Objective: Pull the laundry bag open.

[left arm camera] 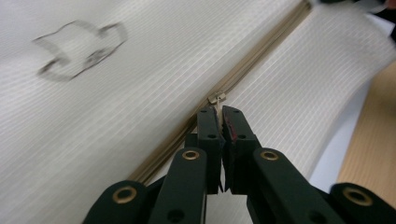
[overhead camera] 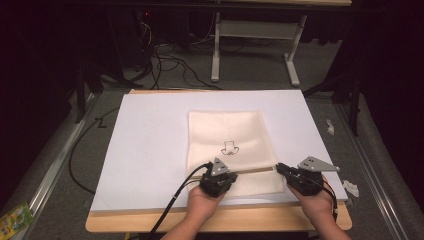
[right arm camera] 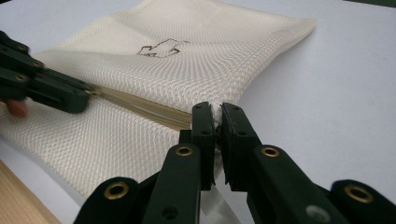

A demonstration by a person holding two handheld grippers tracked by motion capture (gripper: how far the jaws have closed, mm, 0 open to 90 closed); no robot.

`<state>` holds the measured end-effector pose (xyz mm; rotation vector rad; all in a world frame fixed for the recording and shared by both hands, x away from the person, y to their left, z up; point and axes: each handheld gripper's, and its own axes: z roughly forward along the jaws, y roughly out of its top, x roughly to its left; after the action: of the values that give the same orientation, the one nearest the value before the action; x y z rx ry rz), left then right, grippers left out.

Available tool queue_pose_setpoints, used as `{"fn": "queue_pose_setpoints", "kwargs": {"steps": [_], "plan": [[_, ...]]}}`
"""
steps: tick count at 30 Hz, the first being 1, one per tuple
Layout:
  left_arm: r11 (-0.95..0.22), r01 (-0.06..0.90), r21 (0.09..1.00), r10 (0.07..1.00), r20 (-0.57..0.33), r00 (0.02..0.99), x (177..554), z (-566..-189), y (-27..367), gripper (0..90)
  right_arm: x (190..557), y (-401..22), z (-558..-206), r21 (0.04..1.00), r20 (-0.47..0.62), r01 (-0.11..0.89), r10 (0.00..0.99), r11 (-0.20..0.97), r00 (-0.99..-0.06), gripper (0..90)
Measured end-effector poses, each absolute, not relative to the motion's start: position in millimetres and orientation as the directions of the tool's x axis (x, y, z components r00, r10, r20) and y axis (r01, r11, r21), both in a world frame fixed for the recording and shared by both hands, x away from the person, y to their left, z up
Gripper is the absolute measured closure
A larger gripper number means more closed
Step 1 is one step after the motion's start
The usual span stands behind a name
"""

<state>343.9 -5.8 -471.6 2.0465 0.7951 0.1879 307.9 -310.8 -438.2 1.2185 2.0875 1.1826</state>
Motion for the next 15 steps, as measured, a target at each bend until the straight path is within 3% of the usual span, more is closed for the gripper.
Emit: {"fn": "queue_pose_setpoints", "kwargs": {"steps": [7, 15], "plan": [[-0.411, 0.487, 0.771, 0.654, -0.123, 0.747, 337.7, -469.5, 59.5, 87.4, 309.2, -317.1, -439.9, 0.842, 0.042, 0.486, 0.87, 0.234, -0.491, 85.7], [-0.372, 0.507, 0.778, 0.667, -0.156, 0.729, 341.0, -467.4, 111.4, 87.4, 311.7, -326.3, -441.4, 0.839, 0.04, 0.501, 0.893, 0.213, -0.448, 85.7]]}}
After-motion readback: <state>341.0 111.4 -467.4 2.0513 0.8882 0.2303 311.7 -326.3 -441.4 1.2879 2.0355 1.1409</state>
